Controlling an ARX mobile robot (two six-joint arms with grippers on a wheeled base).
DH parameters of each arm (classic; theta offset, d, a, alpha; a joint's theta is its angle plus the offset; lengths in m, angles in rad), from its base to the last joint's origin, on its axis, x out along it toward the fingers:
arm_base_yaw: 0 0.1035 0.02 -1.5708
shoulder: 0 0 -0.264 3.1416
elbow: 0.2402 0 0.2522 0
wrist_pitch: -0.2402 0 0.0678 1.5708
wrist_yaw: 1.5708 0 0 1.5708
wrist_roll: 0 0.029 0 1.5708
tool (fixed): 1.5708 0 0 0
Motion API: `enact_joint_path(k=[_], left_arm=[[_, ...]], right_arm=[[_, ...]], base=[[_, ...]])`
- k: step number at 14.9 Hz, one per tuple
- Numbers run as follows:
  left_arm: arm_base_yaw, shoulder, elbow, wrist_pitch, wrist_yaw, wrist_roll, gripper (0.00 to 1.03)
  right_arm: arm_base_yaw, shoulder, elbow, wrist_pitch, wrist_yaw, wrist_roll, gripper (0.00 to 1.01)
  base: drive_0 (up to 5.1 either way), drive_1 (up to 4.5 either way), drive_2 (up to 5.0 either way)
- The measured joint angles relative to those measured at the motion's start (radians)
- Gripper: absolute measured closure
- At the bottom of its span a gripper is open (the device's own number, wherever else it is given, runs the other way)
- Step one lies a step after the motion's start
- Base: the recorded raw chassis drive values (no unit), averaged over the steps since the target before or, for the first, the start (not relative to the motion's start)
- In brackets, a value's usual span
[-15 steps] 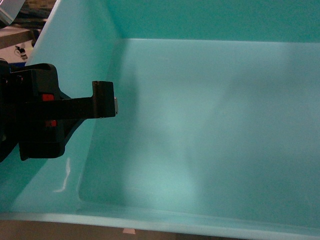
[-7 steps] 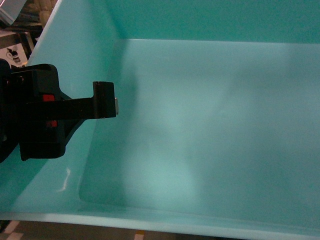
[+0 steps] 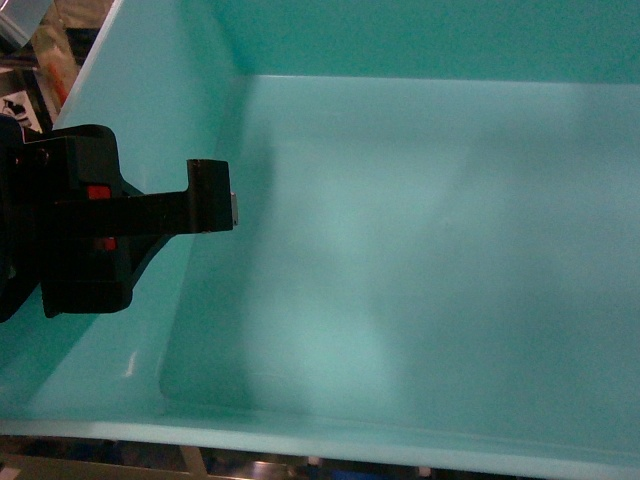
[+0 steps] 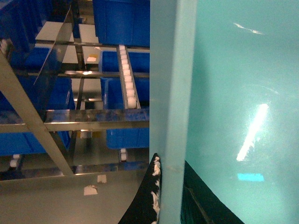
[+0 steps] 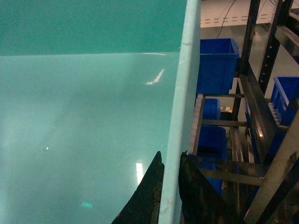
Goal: Organize blue bins on left shelf correctly
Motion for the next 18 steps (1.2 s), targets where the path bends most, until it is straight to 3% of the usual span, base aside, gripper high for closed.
enact_joint_path(k=[3, 6, 7, 8, 13, 16, 18], left_arm=[[0.0, 0.0, 0.0, -0.009, 0.0, 0.0, 0.97], [0.0, 0.036, 0.0, 0.015, 0.001, 0.0, 0.97], [0.021, 0.252, -0.002, 0.082, 0.031, -0.003, 0.97], [0.031, 0.287, 0.008, 0.081, 0.048, -0.005, 0.97], [0.072, 0.522, 0.106, 0.098, 0.099, 0.0, 0.97], [0.114, 0.716, 0.256, 0.119, 0.115, 0.048, 0.97], [0.124, 0.761, 0.303, 0.117, 0.124, 0.058, 0.97]], right_arm=[[0.0, 0.002, 0.0, -0.007, 0.0, 0.0, 0.92], [0.0, 0.075, -0.018, 0.067, -0.014, -0.026, 0.92], [0.01, 0.335, -0.03, 0.184, -0.01, -0.043, 0.92], [0.012, 0.389, -0.021, 0.212, -0.013, -0.045, 0.92], [0.012, 0.684, 0.077, 0.296, -0.016, -0.053, 0.92], [0.02, 0.915, 0.237, 0.336, -0.001, -0.06, 0.92], [0.026, 0.967, 0.29, 0.341, 0.014, -0.066, 0.93]], base=[[0.0, 0.0, 0.0], [0.0, 0.0, 0.0], [0.0, 0.0, 0.0], [0.0, 0.0, 0.0], [0.0, 0.0, 0.0], [0.0, 0.0, 0.0], [0.0, 0.0, 0.0]])
